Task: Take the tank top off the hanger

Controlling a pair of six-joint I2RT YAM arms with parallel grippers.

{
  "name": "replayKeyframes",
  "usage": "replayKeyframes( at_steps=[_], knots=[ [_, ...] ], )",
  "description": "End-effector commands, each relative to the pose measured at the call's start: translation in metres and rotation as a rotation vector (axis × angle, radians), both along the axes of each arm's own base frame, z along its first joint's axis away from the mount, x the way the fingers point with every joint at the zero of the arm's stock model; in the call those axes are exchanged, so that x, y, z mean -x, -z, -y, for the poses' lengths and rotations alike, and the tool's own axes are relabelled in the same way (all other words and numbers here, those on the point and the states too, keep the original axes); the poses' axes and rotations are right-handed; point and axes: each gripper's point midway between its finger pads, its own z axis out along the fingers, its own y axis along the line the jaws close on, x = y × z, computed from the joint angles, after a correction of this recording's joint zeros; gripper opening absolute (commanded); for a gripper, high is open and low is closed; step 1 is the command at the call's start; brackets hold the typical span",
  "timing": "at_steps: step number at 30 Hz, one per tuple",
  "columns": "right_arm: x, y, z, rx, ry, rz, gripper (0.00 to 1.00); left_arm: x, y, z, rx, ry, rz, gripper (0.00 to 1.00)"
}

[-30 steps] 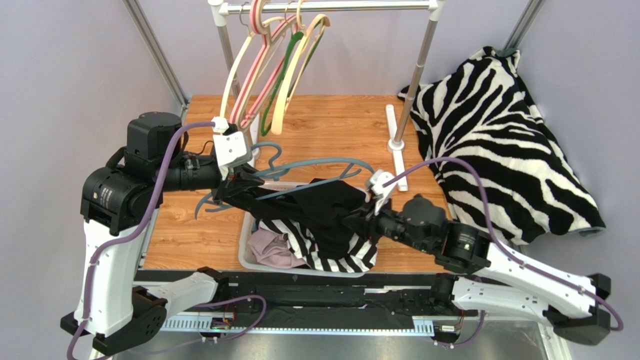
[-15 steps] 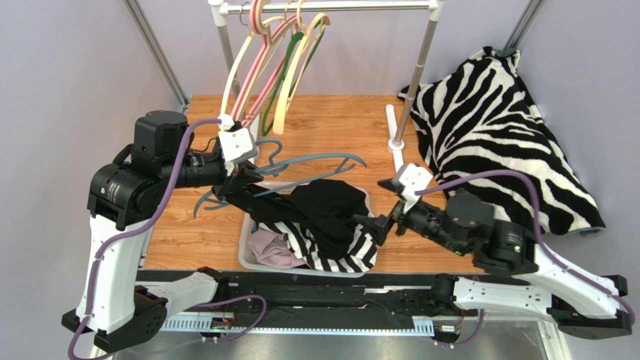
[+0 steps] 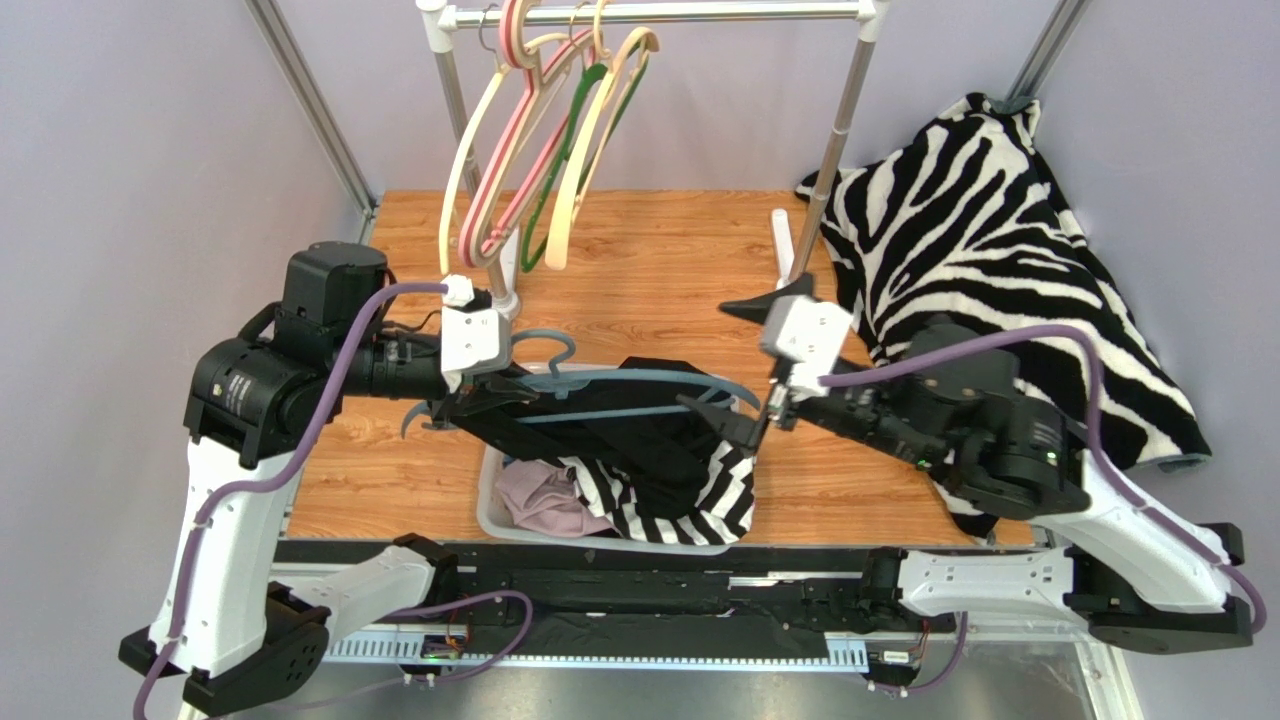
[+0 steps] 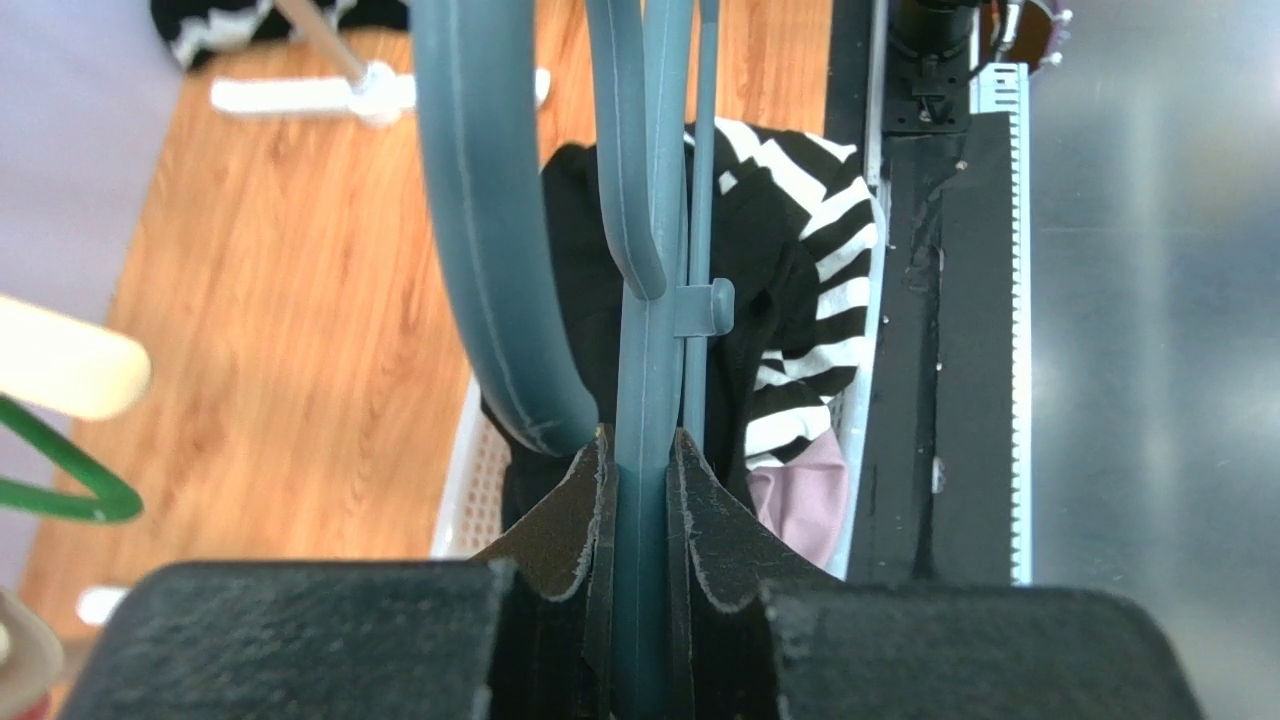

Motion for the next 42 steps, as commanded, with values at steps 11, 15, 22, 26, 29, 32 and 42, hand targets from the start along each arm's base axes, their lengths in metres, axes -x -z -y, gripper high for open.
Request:
replayKeyframes(
  at_steps=[11, 15, 22, 26, 29, 32, 42],
  knots=[
    [0.046, 0.037, -0.028, 0.146, -0.317, -0.078, 0.91, 0.06, 0.009, -0.004, 0.02, 0.241, -0.013, 0.0],
    [0.045, 0.042, -0.033, 0.159, -0.324, -0.102, 0.81, 0.058, 0.011, -0.004, 0.014, 0.229, -0.025, 0.0],
    [0.035, 0.048, -0.043, 0.174, -0.295, -0.12, 0.45, 0.039, 0.029, -0.009, -0.055, 0.119, -0.064, 0.0],
    [0.032, 0.047, -0.047, 0.181, -0.285, -0.127, 0.44, 0.035, 0.03, -0.01, -0.068, 0.101, -0.064, 0.0],
    [0.03, 0.055, -0.052, 0.215, -0.283, -0.145, 0.48, 0.034, 0.03, -0.011, -0.071, 0.095, -0.057, 0.0],
    [0.025, 0.064, -0.056, 0.247, -0.268, -0.163, 0.47, 0.035, 0.027, -0.01, -0.066, 0.097, -0.051, 0.0],
    [0.009, 0.081, -0.038, 0.28, -0.203, -0.221, 0.28, 0.044, 0.027, -0.014, -0.077, 0.121, -0.036, 0.0]
  ],
)
